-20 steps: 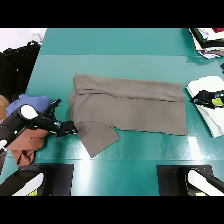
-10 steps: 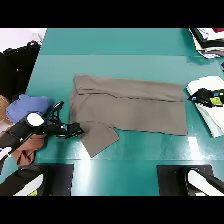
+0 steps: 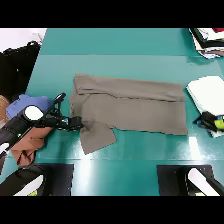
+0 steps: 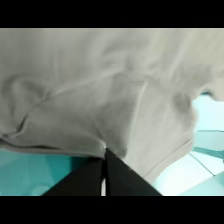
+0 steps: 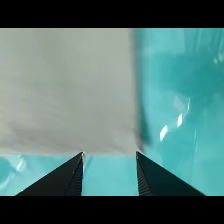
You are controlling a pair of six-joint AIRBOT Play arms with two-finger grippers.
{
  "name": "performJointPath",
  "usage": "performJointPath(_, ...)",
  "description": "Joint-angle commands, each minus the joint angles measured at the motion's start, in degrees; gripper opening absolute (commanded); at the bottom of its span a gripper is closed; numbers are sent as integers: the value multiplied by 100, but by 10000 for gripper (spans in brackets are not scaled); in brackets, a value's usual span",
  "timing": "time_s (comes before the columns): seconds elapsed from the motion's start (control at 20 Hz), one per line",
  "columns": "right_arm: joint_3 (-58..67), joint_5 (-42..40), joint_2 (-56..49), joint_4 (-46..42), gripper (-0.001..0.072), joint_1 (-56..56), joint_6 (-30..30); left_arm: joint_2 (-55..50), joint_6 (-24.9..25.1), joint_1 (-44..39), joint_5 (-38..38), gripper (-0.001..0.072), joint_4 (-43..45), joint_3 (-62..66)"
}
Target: Fold the shirts.
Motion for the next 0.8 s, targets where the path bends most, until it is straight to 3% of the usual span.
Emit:
performJointPath(0.0,-931,-190,157,116,389,-772,-127,4,46,-4,79,30,11,144)
performJointPath(0.4,-1473,-669,-254,802,380,-914,-341,4,44,-4,103,30,15,144)
performJointPath(0.7,-1473,-1003,-752,1685,302,-911,-752,4,39,-4,107,29,28,146)
performJointPath(0.75,-1473,-994,-774,1696,233,-890,-809,4,39,-4,96,29,33,144)
